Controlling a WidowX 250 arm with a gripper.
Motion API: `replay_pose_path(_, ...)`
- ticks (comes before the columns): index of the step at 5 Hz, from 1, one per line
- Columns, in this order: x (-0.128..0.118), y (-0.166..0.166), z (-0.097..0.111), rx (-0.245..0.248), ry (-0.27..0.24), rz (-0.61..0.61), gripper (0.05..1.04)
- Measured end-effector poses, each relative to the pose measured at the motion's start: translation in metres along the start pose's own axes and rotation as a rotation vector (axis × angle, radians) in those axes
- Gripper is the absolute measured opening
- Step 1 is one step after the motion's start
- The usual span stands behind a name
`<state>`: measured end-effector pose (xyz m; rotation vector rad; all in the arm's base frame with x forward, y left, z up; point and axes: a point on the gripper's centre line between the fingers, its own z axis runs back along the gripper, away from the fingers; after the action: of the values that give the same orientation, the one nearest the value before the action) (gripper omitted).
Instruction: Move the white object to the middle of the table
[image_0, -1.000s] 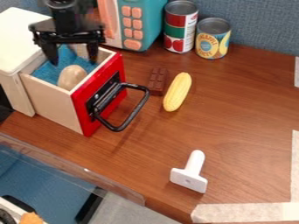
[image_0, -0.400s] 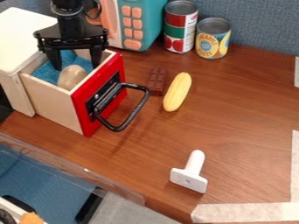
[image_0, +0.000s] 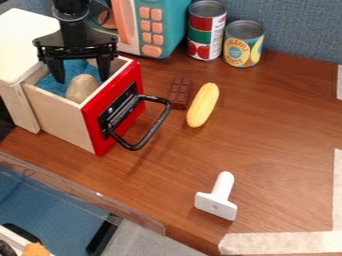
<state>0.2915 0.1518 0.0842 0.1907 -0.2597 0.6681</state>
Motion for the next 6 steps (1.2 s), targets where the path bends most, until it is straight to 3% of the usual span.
replay_pose_path(1,0.000,0.007,-0.003,-0.007,0.011,0.038,0.998)
replay_pose_path(3,-0.004,0.020,-0.020,-0.034,0.133,0.188,0.947)
replay_pose_path(4,-0.002,0.021,-0.024,-0.071,0.175,0.247,0.786)
replay_pose_path(6,0.000,0.018,-0.020,-0.113,0.196,0.245,0.786)
